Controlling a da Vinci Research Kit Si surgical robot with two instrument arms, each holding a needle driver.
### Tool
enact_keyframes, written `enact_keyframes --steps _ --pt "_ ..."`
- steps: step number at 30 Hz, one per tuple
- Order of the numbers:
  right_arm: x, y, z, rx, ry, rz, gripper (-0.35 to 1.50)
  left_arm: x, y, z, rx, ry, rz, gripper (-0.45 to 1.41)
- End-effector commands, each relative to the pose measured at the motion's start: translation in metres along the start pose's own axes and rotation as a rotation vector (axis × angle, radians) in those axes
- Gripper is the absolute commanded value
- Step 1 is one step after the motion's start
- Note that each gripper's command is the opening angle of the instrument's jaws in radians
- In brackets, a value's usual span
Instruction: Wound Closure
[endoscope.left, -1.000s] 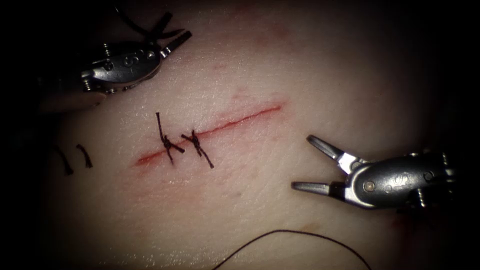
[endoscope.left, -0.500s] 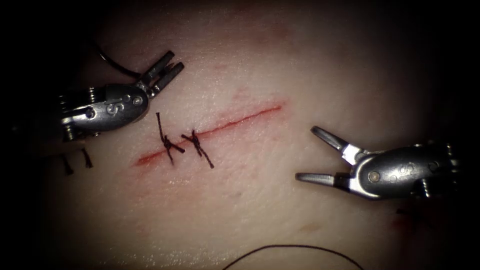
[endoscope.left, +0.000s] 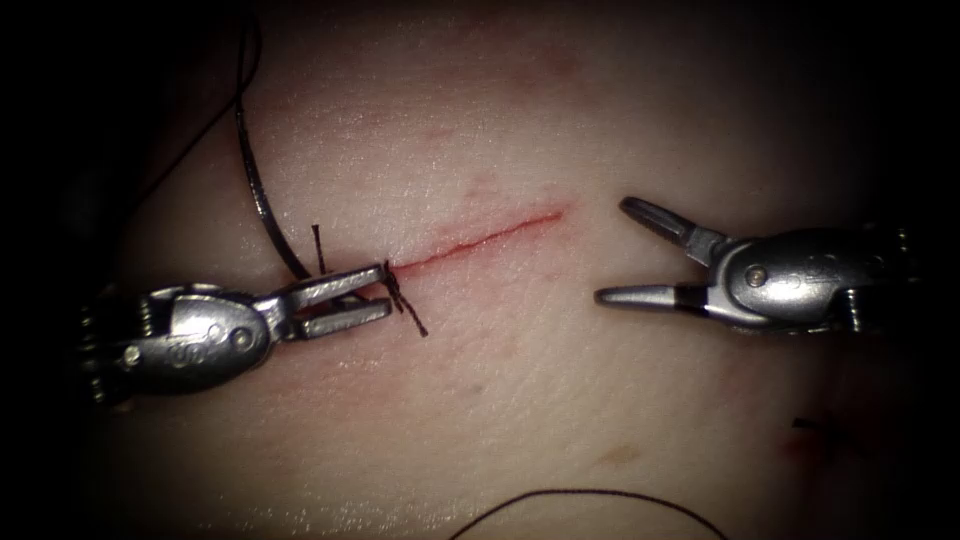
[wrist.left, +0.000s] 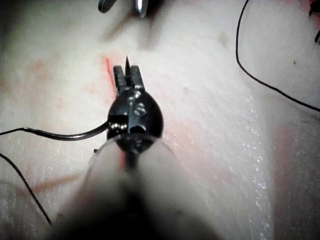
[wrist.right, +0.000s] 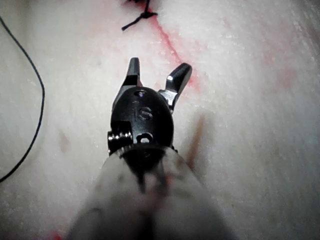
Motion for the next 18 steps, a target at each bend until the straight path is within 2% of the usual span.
enact_keyframes --steps 1,4,8,11,14,18 --pt "-0.0001 0.0000 0.0009 0.023 0.014 0.040 0.99 0.0002 0.0001 0.0008 -0.024 0.009 0.015 -0.45" --pt "0.0006 0.0008 0.0015 0.064 0.037 0.115 0.99 0.0016 0.0011 0.0015 -0.085 0.045 0.055 -0.45" --pt "0.0011 0.0016 0.0024 0.131 0.069 0.224 0.96 0.0029 0.0018 0.0024 -0.125 0.088 0.101 -0.45" --pt "0.0013 0.0019 0.0034 0.195 0.117 0.462 0.86 0.0036 0.0022 0.0034 -0.151 0.112 0.153 -0.45" --pt "0.0014 0.0018 0.0039 0.229 0.136 0.464 0.86 0.0038 0.0023 0.0038 -0.155 0.120 0.176 -0.45" --pt "0.0015 0.0013 0.0046 0.315 0.151 0.554 0.88 0.0040 0.0022 0.0045 -0.156 0.135 0.208 -0.45"
